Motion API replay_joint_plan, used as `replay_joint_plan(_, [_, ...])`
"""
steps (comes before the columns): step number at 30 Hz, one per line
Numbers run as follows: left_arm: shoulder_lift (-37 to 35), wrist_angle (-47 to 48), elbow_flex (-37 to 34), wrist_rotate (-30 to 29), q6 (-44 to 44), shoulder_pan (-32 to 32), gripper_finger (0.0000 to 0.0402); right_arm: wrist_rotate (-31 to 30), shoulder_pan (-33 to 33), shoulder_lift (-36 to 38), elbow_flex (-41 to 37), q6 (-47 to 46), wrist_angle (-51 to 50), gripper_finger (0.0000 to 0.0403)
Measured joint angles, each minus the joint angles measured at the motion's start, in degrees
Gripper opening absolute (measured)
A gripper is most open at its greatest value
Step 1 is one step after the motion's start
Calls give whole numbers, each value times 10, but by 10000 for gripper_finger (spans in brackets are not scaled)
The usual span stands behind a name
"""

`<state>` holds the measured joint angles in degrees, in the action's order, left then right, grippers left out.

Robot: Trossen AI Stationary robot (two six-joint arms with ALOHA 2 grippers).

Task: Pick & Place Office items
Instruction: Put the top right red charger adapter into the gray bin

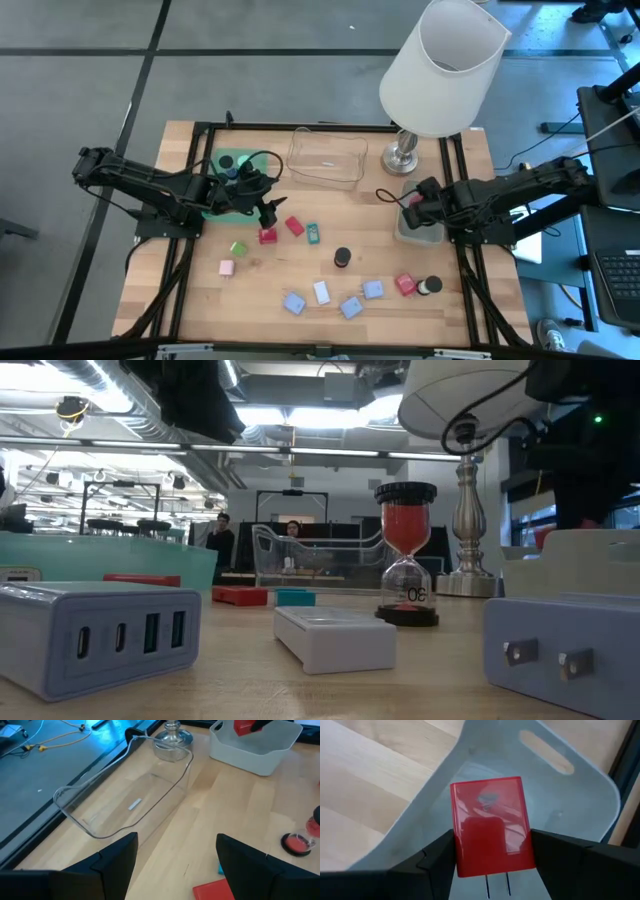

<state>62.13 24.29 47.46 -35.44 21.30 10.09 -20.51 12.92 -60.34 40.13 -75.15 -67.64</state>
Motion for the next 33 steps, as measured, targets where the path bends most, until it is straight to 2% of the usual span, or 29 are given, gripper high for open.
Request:
replay_joint_plan(16, [0, 2, -3, 0, 0, 0, 266, -6, 3, -26, -81, -38, 127, 223])
replay_joint_plan(24, [0, 3, -11, 0, 7, 0, 266, -9, 3, -51, -87, -43, 129, 224])
replay_joint_plan(33, [0, 3, -11, 1, 7, 0, 266, -10, 3, -56, -87, -41, 131, 260])
